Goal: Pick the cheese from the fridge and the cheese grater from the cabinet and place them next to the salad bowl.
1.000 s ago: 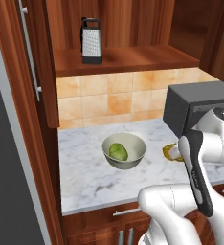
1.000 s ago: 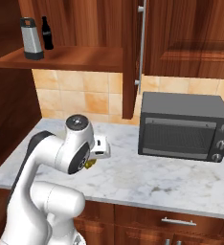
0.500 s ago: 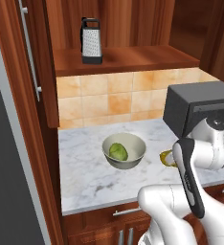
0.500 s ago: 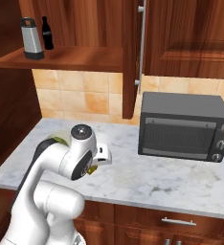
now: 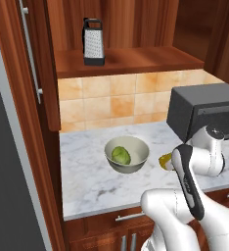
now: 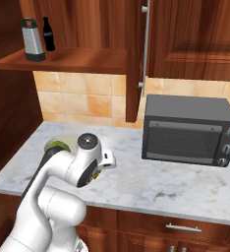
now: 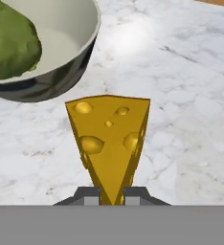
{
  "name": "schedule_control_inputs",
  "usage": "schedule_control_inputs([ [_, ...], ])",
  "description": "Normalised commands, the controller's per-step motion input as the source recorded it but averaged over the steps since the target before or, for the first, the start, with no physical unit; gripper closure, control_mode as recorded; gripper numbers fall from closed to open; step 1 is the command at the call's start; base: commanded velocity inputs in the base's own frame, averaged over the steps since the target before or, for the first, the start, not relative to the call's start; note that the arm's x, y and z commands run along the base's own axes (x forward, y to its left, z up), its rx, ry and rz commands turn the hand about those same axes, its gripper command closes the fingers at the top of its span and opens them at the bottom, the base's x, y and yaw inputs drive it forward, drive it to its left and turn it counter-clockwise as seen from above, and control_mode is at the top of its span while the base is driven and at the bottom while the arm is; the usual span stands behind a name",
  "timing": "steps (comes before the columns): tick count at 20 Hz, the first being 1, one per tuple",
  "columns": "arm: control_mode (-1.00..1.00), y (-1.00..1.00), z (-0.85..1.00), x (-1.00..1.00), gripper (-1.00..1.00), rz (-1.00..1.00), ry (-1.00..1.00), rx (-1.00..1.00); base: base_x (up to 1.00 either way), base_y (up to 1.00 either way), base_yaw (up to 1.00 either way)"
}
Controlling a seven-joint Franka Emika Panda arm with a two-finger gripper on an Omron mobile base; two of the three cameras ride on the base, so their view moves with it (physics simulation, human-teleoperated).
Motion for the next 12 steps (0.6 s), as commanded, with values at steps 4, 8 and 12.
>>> schedule_control_inputs([
  [4,-1.0,-0.09,0.02,0.09,1.0,0.2,0.01,0.0,0.0,0.0,0.0],
  [8,-1.0,-0.17,0.08,0.29,1.0,0.17,0.07,0.0,0.0,0.0,0.0],
  [12,-1.0,0.0,-0.14,0.33,1.0,0.03,0.0,0.0,0.0,0.0,0.0],
])
